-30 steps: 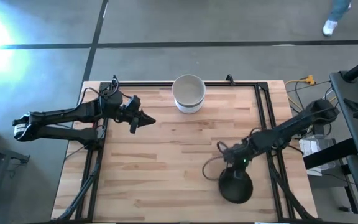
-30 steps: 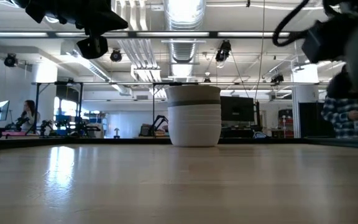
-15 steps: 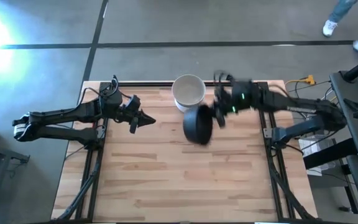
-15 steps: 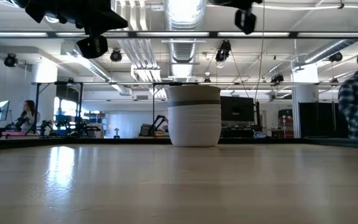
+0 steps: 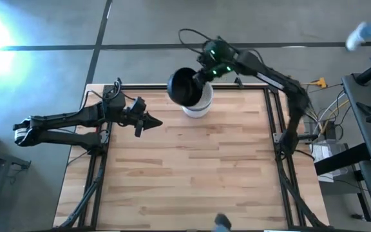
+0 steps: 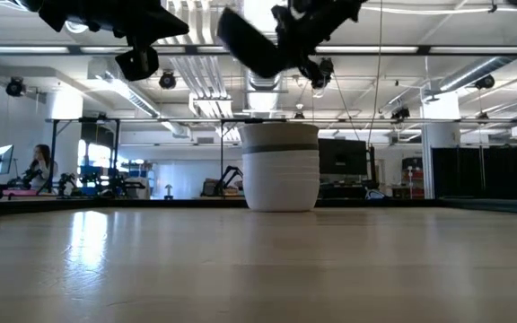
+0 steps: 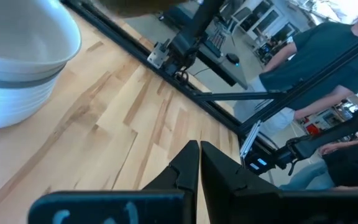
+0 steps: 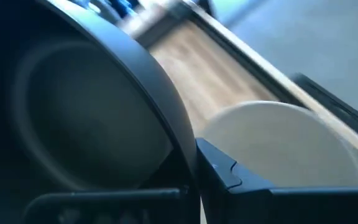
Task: Nest bowls inside each other
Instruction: Stack the black bowl on the stacked gray bowl
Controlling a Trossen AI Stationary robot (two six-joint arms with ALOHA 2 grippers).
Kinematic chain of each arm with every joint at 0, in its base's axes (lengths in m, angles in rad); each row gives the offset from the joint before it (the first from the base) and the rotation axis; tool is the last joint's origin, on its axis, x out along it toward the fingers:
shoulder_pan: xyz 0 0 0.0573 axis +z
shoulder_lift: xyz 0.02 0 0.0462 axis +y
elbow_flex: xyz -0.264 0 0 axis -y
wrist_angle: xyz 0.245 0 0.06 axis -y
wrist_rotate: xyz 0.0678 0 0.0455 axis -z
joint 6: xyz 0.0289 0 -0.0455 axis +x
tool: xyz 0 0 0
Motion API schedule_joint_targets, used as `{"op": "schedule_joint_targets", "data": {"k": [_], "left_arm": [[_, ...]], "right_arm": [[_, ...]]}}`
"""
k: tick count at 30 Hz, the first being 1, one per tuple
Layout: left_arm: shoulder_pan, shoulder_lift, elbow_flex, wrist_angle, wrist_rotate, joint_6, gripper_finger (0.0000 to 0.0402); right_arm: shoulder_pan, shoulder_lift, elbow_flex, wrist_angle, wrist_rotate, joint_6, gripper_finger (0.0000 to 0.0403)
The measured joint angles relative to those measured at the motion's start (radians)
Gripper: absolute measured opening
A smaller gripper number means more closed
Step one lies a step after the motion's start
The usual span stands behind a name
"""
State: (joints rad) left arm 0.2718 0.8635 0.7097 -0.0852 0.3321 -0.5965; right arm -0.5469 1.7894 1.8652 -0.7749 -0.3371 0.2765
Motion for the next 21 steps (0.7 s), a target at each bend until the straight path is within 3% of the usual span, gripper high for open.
{"op": "schedule_joint_targets", "data": {"k": [4,8,21], "left_arm": [[0.0,0.0,0.0,0.015,0.0,0.0,0.0],[0.0,0.0,0.0,0.018,-0.014,0.0,0.0],[0.001,0.05,0.0,0.043,-0.051,0.001,0.0]], "right_arm": [[-0.053,0.19,0.265,-0.232,0.029,-0.063,0.0009],[-0.091,0.333,0.489,-0.463,0.165,-0.132,0.0009],[-0.162,0.324,0.357,-0.528,0.259,-0.241,0.0009]]}}
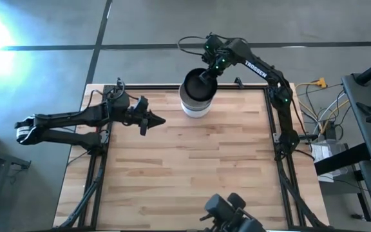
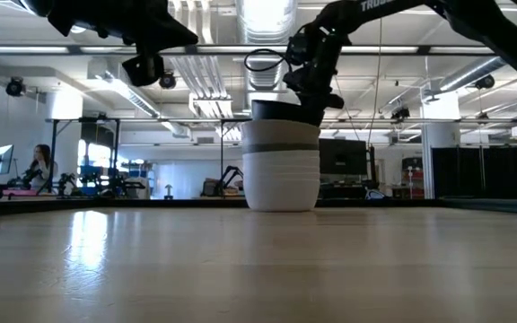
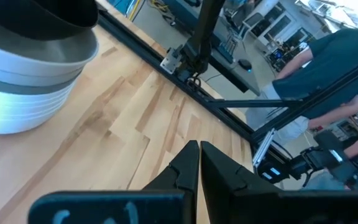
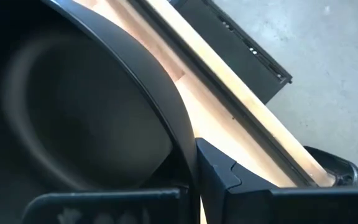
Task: Nest bowls inside each other
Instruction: Stack the black bowl on the stacked gray bowl
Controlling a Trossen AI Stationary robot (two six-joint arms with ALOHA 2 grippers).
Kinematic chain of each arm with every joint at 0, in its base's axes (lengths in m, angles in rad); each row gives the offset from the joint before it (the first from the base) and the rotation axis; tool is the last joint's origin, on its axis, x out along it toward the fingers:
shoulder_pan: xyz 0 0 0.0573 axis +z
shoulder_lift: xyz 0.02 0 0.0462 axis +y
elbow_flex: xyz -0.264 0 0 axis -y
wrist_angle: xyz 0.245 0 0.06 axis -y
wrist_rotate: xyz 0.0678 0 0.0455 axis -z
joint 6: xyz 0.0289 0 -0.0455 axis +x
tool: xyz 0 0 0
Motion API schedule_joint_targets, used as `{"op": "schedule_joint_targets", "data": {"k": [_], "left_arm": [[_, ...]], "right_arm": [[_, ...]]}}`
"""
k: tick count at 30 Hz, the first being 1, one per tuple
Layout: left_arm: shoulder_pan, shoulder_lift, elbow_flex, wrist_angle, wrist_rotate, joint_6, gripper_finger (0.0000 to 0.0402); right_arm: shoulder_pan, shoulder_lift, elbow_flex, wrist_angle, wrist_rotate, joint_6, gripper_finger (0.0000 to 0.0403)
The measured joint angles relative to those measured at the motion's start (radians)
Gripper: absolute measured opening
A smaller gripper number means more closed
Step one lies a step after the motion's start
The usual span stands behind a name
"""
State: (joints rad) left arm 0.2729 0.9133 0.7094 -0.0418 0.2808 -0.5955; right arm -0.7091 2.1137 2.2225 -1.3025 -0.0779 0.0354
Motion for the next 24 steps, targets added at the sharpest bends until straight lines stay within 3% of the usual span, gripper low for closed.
{"op": "schedule_joint_targets", "data": {"k": [10,24], "left_arm": [[0.0,0.103,0.0,0.159,0.002,-0.001,0.0],[0.0,0.135,0.027,0.217,0.007,-0.001,0.0]], "right_arm": [[0.035,0.0,-0.043,0.02,-0.007,-0.038,0.0035],[0.044,-0.015,0.01,0.09,0.001,-0.034,0.0149]]}}
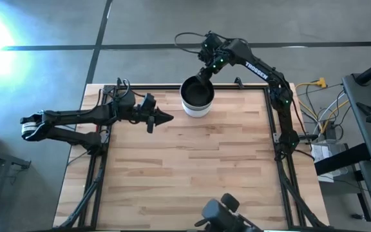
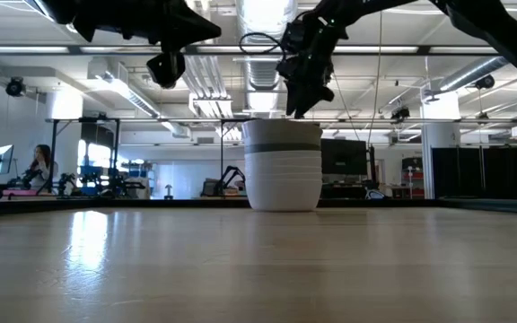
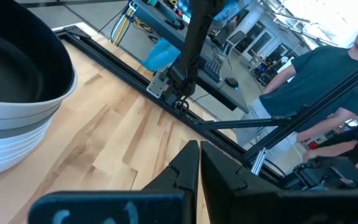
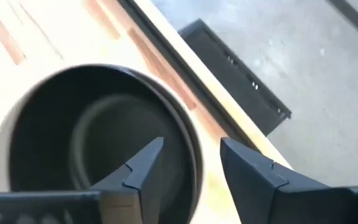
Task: Nest bowls inside each other
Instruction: Stack the black bowl on the stacked gray bowl
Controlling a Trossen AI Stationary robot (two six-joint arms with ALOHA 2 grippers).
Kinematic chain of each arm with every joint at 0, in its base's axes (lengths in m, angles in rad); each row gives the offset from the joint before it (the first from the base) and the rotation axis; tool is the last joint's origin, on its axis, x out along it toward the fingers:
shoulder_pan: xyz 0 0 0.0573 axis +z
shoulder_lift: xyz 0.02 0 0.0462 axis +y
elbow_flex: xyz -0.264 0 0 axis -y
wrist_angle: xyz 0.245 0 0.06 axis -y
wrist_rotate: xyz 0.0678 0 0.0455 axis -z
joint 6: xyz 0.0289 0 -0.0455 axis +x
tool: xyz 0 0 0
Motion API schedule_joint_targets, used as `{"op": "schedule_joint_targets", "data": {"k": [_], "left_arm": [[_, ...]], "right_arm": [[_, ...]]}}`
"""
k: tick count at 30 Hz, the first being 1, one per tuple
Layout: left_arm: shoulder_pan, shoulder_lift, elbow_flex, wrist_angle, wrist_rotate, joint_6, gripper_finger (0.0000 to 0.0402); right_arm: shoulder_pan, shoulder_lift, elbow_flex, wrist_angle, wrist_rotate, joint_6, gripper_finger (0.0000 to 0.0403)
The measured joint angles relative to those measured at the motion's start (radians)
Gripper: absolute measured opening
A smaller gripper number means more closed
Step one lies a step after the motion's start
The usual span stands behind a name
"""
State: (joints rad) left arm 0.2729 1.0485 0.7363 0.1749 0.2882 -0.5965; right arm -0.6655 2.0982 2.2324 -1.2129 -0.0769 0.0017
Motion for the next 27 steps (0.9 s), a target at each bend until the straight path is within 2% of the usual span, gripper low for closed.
{"op": "schedule_joint_targets", "data": {"k": [2,4,6,8,14,19,27], "left_arm": [[0.0,0.0,0.0,0.0,0.0,0.0,0.0],[0.0,0.0,-0.002,0.0,0.001,0.0,0.0],[0.0,0.0,-0.003,0.0,0.001,-0.001,0.0],[0.0,0.001,-0.002,0.0,0.001,-0.001,0.0],[0.0,0.0,0.0,0.001,0.004,-0.001,0.0],[-0.001,0.0,0.0,0.0,0.022,-0.026,0.0],[-0.001,-0.004,0.0,0.001,0.032,-0.027,0.0]], "right_arm": [[0.0,-0.002,0.025,0.0,-0.02,-0.008,0.0155],[0.003,-0.003,0.046,0.002,-0.089,-0.011,0.0156],[0.01,-0.006,0.054,0.019,-0.178,-0.017,0.0146],[0.021,-0.006,0.054,0.028,-0.2,-0.029,0.0127],[0.045,0.03,0.041,0.067,-0.103,-0.065,0.0023],[0.047,0.056,0.041,0.112,0.015,-0.042,0.001],[0.051,0.096,0.041,0.115,0.052,-0.017,0.0009]]}}
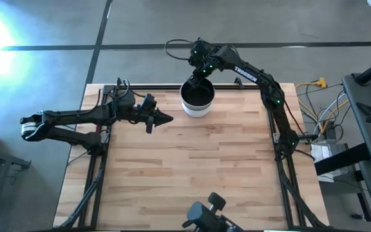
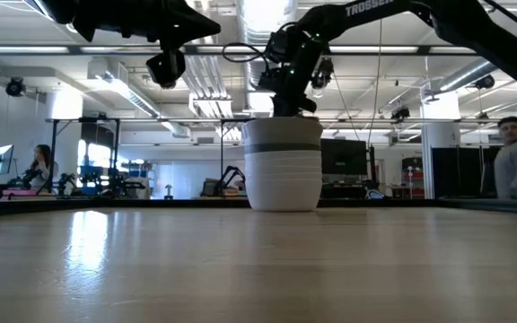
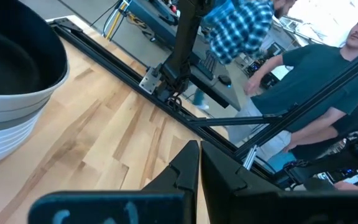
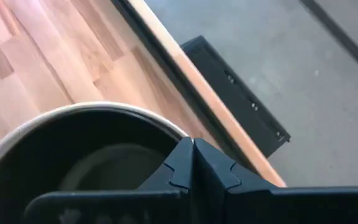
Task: Nest bowls inside each other
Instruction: Stack the black bowl on the stacked gray bowl
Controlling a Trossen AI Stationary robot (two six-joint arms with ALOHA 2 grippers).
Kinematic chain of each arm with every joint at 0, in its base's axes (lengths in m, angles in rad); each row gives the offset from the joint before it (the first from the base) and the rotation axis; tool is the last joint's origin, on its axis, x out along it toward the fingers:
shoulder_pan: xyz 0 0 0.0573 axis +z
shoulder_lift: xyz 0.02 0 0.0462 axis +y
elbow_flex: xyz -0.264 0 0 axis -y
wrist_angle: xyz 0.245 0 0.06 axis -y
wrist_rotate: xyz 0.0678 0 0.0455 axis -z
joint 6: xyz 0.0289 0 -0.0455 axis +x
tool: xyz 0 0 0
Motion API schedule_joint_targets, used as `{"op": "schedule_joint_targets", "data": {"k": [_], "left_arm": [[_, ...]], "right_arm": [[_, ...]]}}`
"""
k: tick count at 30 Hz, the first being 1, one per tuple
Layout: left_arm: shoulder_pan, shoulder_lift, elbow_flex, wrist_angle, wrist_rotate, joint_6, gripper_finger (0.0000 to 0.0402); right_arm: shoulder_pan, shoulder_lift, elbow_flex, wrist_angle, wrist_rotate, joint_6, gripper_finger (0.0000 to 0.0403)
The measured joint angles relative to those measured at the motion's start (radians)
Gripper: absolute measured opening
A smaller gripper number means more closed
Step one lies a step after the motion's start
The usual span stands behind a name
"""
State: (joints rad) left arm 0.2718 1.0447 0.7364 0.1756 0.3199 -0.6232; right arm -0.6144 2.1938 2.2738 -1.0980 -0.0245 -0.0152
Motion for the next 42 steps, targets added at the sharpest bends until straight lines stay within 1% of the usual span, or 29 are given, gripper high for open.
{"op": "schedule_joint_targets", "data": {"k": [6,9,12,15,20,25,31,42], "left_arm": [[0.0,0.0,0.0,0.0,0.002,0.0,0.0],[0.0,0.0,-0.001,0.0,0.002,0.0,0.0],[0.0,0.0,-0.002,0.0,0.002,0.0,0.0],[0.0,0.0,-0.002,0.0,0.002,0.003,0.0],[0.001,0.0,-0.004,-0.001,0.002,0.008,0.0],[0.001,0.004,-0.004,0.0,0.002,0.011,0.0],[0.001,0.004,-0.006,-0.001,0.002,0.011,0.0],[0.001,0.004,-0.003,0.0,0.002,0.011,0.0]], "right_arm": [[0.008,0.016,-0.002,-0.005,0.003,0.008,0.0009],[0.009,0.008,-0.002,-0.002,0.074,0.014,0.0009],[0.0,-0.023,-0.003,-0.001,0.092,0.016,0.0008],[-0.008,-0.06,-0.001,-0.068,0.068,0.024,0.0008],[-0.007,-0.097,-0.003,-0.244,0.018,0.041,0.0008],[-0.008,-0.137,-0.003,-0.342,-0.012,0.041,0.0008],[-0.006,-0.146,-0.004,-0.388,-0.016,0.051,0.0008],[0.025,-0.144,-0.102,-0.389,-0.035,0.051,0.0008]]}}
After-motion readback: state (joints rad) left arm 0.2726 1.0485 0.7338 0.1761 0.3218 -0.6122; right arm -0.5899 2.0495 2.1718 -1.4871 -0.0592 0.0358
